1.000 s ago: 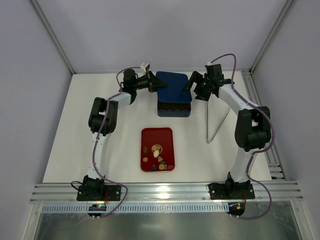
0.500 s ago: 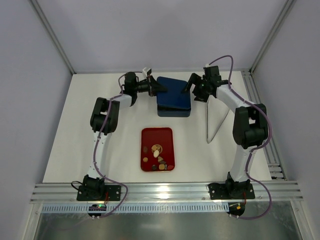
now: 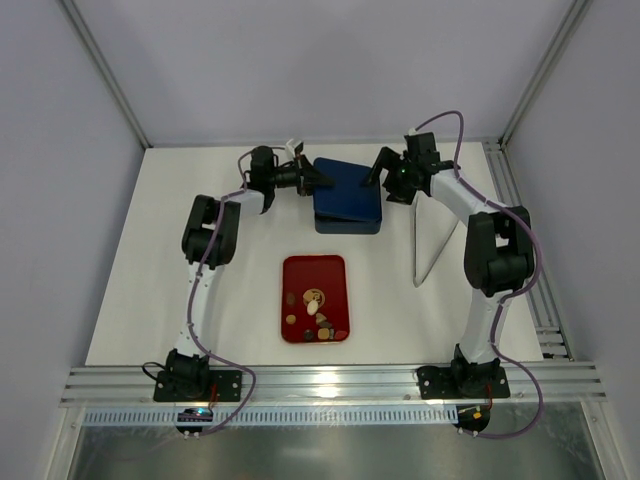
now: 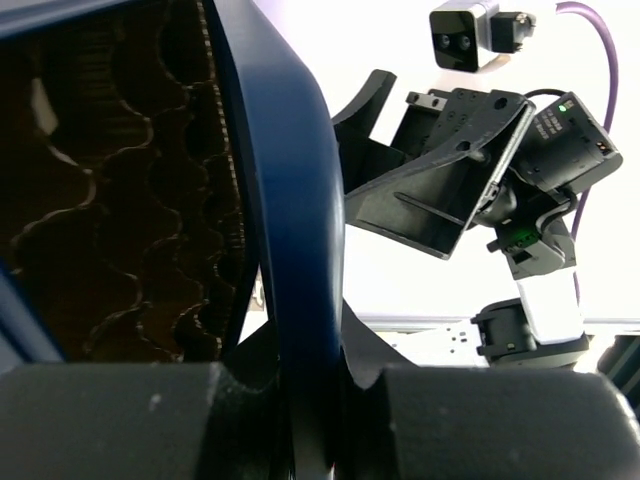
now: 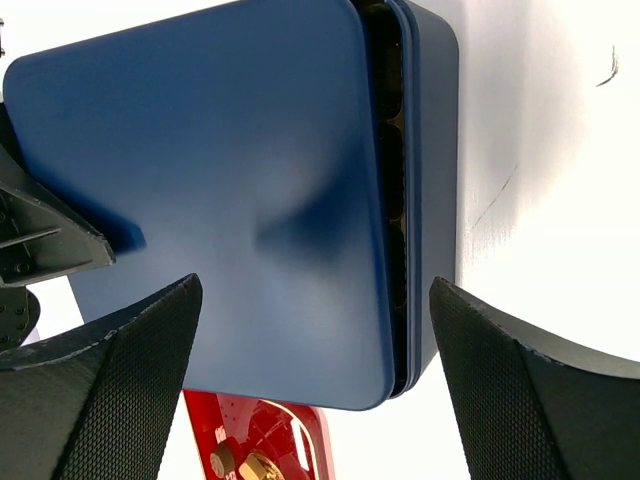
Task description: Pack the chocolate
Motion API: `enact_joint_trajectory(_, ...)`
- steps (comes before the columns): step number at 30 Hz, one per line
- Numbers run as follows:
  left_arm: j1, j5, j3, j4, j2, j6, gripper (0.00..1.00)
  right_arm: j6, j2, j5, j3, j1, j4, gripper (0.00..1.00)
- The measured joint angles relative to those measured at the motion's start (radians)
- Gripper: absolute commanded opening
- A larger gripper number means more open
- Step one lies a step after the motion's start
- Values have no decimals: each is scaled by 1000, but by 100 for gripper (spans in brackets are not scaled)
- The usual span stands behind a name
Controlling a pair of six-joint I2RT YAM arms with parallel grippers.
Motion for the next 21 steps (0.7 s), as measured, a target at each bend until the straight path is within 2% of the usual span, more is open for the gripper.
enact_joint_trajectory(9,0,-1,22,-95,6,78,20,0,15,4,0,8,4,94)
enact_joint_trajectory(13,2,-5,25,-184,6,153,28,0,15,4,0,12,5,94)
enact_joint_trajectory(16,5,-11,25,-275,6,222,39,0,15,4,0,12,6,94)
enact_joint_trajectory(21,19,-14,57,-395,-9,318,48,0,15,5,0,12,8,94)
